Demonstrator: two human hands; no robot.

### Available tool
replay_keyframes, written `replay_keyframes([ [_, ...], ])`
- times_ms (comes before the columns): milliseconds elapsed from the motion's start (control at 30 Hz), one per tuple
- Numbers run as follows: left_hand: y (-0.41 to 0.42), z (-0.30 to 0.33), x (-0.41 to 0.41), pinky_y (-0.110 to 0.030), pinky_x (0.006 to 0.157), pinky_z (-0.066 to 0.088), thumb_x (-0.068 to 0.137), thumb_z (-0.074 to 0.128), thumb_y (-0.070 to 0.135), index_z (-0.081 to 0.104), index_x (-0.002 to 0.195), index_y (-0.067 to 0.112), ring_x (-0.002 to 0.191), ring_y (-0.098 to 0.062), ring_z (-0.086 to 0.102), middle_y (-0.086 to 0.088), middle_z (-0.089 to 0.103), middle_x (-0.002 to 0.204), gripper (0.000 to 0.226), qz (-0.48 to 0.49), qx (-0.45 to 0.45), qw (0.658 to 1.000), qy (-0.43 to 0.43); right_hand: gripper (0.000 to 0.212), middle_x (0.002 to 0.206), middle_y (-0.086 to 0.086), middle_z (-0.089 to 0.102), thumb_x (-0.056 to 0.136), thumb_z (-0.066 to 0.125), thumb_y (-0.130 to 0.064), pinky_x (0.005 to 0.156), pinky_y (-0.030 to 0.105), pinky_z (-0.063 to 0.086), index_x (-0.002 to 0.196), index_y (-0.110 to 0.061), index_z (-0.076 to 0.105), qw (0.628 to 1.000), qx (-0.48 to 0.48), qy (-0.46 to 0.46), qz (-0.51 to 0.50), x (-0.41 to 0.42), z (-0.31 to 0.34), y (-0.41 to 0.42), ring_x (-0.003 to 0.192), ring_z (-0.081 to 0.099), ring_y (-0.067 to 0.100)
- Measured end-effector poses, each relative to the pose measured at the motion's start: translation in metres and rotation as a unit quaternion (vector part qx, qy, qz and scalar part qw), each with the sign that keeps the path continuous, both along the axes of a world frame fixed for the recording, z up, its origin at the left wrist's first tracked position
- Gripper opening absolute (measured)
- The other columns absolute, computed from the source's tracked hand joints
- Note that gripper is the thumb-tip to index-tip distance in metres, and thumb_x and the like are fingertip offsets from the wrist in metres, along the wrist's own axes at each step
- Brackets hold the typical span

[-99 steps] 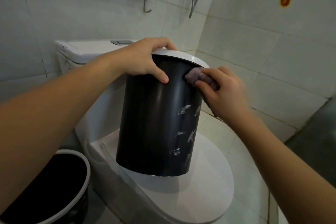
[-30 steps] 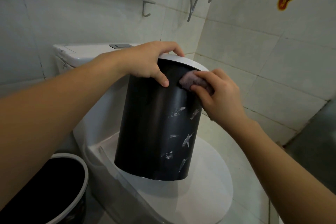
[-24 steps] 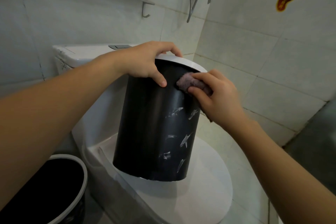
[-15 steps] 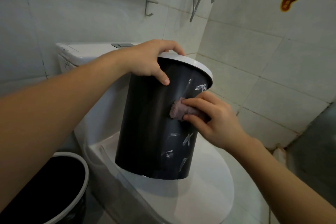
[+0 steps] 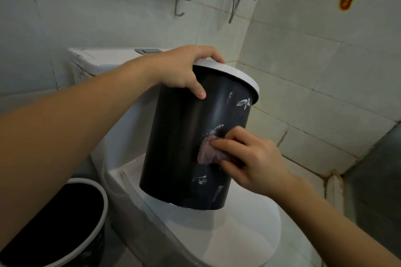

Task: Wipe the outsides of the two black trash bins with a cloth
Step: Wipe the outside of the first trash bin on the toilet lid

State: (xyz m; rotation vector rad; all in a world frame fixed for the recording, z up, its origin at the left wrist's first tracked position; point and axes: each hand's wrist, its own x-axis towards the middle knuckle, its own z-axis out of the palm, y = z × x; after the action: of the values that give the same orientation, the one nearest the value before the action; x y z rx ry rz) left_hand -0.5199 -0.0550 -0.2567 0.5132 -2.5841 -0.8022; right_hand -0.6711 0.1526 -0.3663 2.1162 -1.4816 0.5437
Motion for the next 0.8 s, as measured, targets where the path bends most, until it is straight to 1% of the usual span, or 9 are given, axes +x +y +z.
replay_keyframes([
  [67, 0.000, -0.002, -0.001, -0.023, 0.078, 0.048, 0.068, 0.087, 0.009, 0.052, 0.118, 0.045, 0.103, -0.013, 0.060, 0.006, 0.060, 0.121, 0.071, 0.003, -0.001, 1.000, 0.007, 0.030, 0.099, 0.002, 0.061, 0.089, 0.062, -0.028, 0.057, 0.027, 0.048, 0.117, -0.017, 0.071, 0.999, -0.040, -0.018, -0.030, -0.002, 0.006, -0.006, 0.075, 0.059, 0.019],
  [167, 0.000, -0.003, -0.002, -0.030, 0.086, 0.051, 0.066, 0.088, 0.010, 0.053, 0.115, 0.048, 0.105, -0.016, 0.060, 0.005, 0.061, 0.120, 0.071, 0.007, -0.002, 1.000, 0.011, 0.032, 0.099, 0.003, 0.061, 0.088, 0.066, -0.027, 0.058, 0.035, 0.054, 0.118, -0.016, 0.070, 0.986, -0.098, -0.085, -0.100, -0.003, 0.016, -0.016, 0.075, 0.060, 0.022],
  [233, 0.000, -0.003, -0.003, -0.027, 0.082, 0.051, 0.067, 0.088, 0.008, 0.053, 0.116, 0.046, 0.103, -0.015, 0.060, 0.005, 0.061, 0.119, 0.071, 0.005, 0.003, 1.000, 0.010, 0.033, 0.100, 0.003, 0.060, 0.089, 0.065, -0.030, 0.058, 0.037, 0.054, 0.118, -0.017, 0.069, 0.986, -0.094, -0.096, -0.104, -0.001, 0.014, -0.016, 0.076, 0.060, 0.022],
  [333, -0.001, -0.002, -0.004, -0.021, 0.076, 0.047, 0.067, 0.087, 0.007, 0.053, 0.116, 0.044, 0.101, -0.014, 0.060, 0.005, 0.062, 0.117, 0.070, 0.005, 0.004, 1.000, 0.012, 0.032, 0.100, 0.002, 0.058, 0.090, 0.060, -0.032, 0.057, 0.034, 0.052, 0.118, -0.019, 0.068, 0.997, -0.035, -0.053, -0.047, 0.007, -0.003, -0.001, 0.076, 0.057, 0.020],
  [467, -0.003, -0.003, -0.002, -0.023, 0.074, 0.048, 0.069, 0.087, 0.008, 0.053, 0.116, 0.045, 0.100, -0.013, 0.061, 0.006, 0.062, 0.116, 0.069, 0.007, 0.015, 1.000, 0.007, 0.029, 0.098, 0.004, 0.060, 0.092, 0.058, -0.028, 0.058, 0.022, 0.044, 0.116, -0.017, 0.069, 0.999, 0.035, 0.016, 0.013, 0.017, -0.027, 0.019, 0.075, 0.056, 0.018],
  [533, -0.003, -0.004, -0.003, -0.025, 0.078, 0.049, 0.068, 0.087, 0.008, 0.053, 0.116, 0.047, 0.101, -0.014, 0.061, 0.007, 0.062, 0.117, 0.070, 0.006, 0.012, 1.000, 0.010, 0.029, 0.098, 0.004, 0.061, 0.093, 0.058, -0.028, 0.056, 0.024, 0.046, 0.117, -0.016, 0.069, 1.000, 0.016, 0.023, 0.007, 0.013, -0.026, 0.018, 0.076, 0.058, 0.020],
  [633, -0.003, -0.004, -0.003, -0.033, 0.087, 0.053, 0.066, 0.088, 0.008, 0.053, 0.110, 0.050, 0.104, -0.017, 0.062, 0.005, 0.063, 0.117, 0.070, 0.007, 0.011, 1.000, 0.015, 0.030, 0.100, 0.004, 0.061, 0.092, 0.061, -0.027, 0.054, 0.036, 0.053, 0.118, -0.015, 0.068, 0.996, -0.054, -0.033, -0.059, 0.006, -0.016, 0.008, 0.077, 0.059, 0.022],
  [700, -0.003, -0.005, -0.004, -0.037, 0.091, 0.054, 0.065, 0.089, 0.009, 0.052, 0.103, 0.055, 0.105, -0.019, 0.063, 0.005, 0.064, 0.117, 0.071, 0.009, 0.008, 1.000, 0.015, 0.032, 0.100, 0.003, 0.060, 0.090, 0.063, -0.029, 0.055, 0.036, 0.053, 0.118, -0.015, 0.068, 0.989, -0.074, -0.072, -0.104, 0.005, -0.011, 0.003, 0.076, 0.058, 0.019],
  [800, -0.004, -0.005, -0.004, -0.038, 0.090, 0.055, 0.064, 0.089, 0.009, 0.053, 0.101, 0.057, 0.103, -0.020, 0.064, 0.006, 0.064, 0.114, 0.070, 0.009, 0.008, 1.000, 0.013, 0.032, 0.099, 0.003, 0.060, 0.088, 0.066, -0.032, 0.056, 0.032, 0.052, 0.115, -0.016, 0.068, 0.992, -0.062, -0.071, -0.089, 0.012, -0.021, 0.007, 0.076, 0.057, 0.019],
])
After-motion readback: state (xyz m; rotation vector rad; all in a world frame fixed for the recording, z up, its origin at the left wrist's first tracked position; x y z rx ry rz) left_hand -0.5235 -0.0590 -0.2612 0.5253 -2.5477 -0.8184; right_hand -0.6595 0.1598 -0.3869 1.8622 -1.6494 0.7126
